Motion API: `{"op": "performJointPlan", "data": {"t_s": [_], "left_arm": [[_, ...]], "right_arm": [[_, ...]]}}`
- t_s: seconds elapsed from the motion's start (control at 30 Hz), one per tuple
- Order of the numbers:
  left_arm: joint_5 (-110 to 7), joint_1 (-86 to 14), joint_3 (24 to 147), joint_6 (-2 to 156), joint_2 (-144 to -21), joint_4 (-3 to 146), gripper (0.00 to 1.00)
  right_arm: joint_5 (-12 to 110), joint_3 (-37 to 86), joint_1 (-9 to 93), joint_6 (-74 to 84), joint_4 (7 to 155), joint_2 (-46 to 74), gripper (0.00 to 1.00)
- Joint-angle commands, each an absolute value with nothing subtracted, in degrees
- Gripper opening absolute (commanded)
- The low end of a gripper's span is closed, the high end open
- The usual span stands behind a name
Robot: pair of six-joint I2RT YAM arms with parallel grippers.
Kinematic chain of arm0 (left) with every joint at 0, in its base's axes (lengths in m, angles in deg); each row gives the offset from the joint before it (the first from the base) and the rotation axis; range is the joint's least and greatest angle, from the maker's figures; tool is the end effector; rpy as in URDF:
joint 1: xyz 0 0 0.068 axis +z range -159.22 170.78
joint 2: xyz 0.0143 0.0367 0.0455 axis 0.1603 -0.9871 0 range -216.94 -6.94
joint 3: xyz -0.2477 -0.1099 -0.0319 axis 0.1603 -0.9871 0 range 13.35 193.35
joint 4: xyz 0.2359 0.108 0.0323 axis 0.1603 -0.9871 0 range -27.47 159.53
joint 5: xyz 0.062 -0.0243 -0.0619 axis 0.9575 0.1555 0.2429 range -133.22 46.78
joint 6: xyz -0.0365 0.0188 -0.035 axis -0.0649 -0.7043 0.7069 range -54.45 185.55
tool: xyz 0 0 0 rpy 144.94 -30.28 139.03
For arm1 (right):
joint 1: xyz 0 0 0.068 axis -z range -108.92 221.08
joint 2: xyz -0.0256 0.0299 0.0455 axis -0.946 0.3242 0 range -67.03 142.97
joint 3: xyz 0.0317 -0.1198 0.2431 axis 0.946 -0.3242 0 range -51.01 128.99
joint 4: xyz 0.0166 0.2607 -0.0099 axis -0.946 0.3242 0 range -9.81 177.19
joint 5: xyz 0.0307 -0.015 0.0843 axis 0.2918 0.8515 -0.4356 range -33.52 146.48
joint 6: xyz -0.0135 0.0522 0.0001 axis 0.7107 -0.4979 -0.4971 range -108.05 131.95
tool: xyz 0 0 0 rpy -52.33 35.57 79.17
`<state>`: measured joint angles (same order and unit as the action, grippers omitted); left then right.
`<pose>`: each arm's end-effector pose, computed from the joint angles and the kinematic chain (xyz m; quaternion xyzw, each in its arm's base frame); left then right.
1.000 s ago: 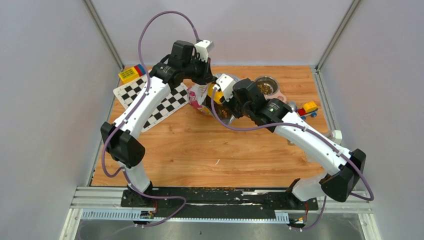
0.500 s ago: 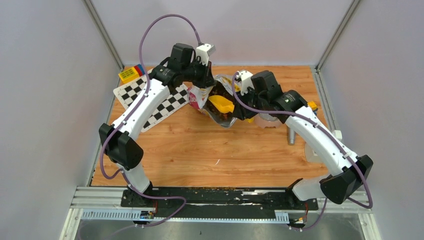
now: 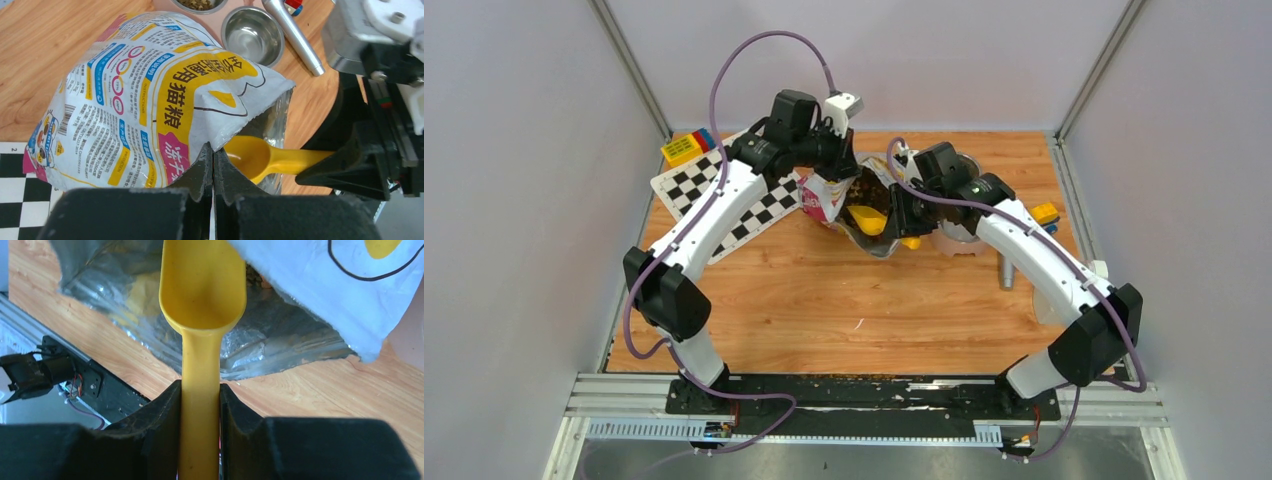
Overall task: Serve the pet food
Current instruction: Collect the pet food from the pet food bag.
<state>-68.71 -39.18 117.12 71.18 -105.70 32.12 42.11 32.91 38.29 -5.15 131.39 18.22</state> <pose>0.3291 -0.2073 0.3988 0.2840 0.8132 -0.3276 0.3883 0.2562 0.1756 0.3449 -0.1680 0.9253 0.2418 0.2390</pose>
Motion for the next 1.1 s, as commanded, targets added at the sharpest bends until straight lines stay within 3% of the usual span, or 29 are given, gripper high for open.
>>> {"op": "performJointPlan", "data": {"t_s": [0.0,0.53,0.73,1.07], "left_arm": [[-75.20,-41.49,118.47,69.51,-99.42,36.80,0.00],[-69.99,-44.86,112.73,67.04,-97.11,36.95,0.00],[-62.97,-44.52,112.01,69.28,-96.22,37.65,0.00],[-64.62,-41.57,111.88,73.22,-96.53,38.76,0.00]], "right_arm": [[47.01,33.90,38.56,-10.27,128.98,19.50,0.00],[56.14,35.35,38.83,-11.12,126.34,29.45,0.00],[60.94,27.36,38.83,-8.02,114.18,27.11,0.00],[66.99,15.86,38.01,-0.58,95.25,24.11,0.00]]}}
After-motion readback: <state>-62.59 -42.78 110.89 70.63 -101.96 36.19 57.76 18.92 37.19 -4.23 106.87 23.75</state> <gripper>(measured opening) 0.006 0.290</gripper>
